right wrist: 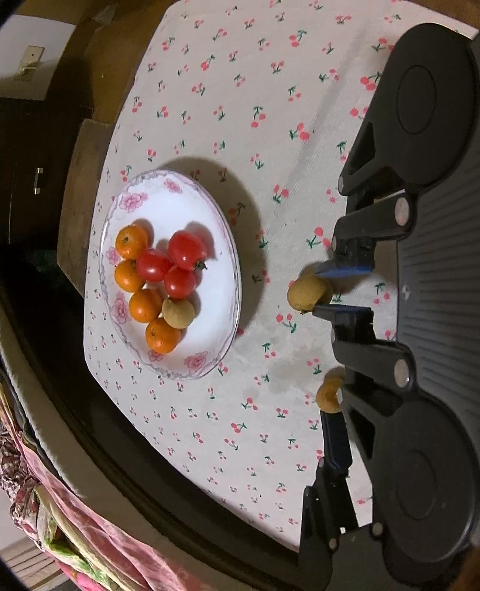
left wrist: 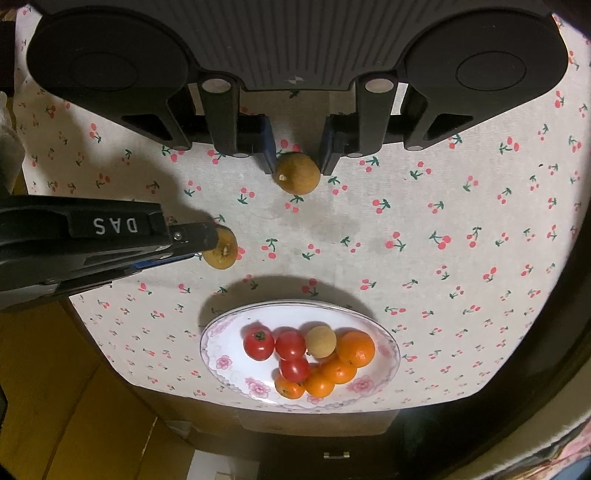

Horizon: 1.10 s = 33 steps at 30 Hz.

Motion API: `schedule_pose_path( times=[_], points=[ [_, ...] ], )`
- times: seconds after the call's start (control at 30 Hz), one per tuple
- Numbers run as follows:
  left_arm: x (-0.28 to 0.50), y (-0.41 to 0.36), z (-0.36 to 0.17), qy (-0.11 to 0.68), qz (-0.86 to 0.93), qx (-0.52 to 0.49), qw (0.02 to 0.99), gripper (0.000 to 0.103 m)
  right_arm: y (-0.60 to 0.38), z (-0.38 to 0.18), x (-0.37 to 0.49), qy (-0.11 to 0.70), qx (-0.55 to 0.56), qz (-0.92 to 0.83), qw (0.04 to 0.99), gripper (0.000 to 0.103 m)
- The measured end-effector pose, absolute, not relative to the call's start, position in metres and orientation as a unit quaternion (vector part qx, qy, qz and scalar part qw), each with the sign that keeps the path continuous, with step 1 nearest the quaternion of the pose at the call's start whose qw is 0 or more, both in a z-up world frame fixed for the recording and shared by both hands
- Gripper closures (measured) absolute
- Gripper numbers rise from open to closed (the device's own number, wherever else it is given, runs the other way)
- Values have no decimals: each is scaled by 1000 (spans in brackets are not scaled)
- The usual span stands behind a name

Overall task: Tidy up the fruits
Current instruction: 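Grasp a brown fruit with the left gripper while the right gripper grasps the other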

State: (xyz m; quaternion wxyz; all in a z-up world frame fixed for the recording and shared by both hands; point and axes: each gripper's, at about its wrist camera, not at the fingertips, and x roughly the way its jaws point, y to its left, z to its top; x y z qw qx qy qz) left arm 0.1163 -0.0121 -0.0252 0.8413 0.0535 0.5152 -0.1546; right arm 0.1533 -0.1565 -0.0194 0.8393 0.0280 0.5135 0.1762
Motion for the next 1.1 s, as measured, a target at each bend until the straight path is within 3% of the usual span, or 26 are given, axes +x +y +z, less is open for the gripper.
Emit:
schedule_pose_path(
  times=[0.43, 0.67, 0.73, 1.1],
  points=[
    [118, -9, -26, 519, -156, 43, 839, 66, -166, -16, 160, 515, 68, 177, 836, 85],
    [119, -11, -26, 520, -161, 35, 838, 55, -150, -20, 173, 512, 64, 199, 833, 79],
    [120, -12, -26, 520, -162, 35, 838, 54, -143, -23, 176, 514, 57, 210, 830, 73],
    [121, -10, -27, 517, -164, 32, 839, 52, -121, -35, 179, 519, 26, 236, 821, 72]
  ],
)
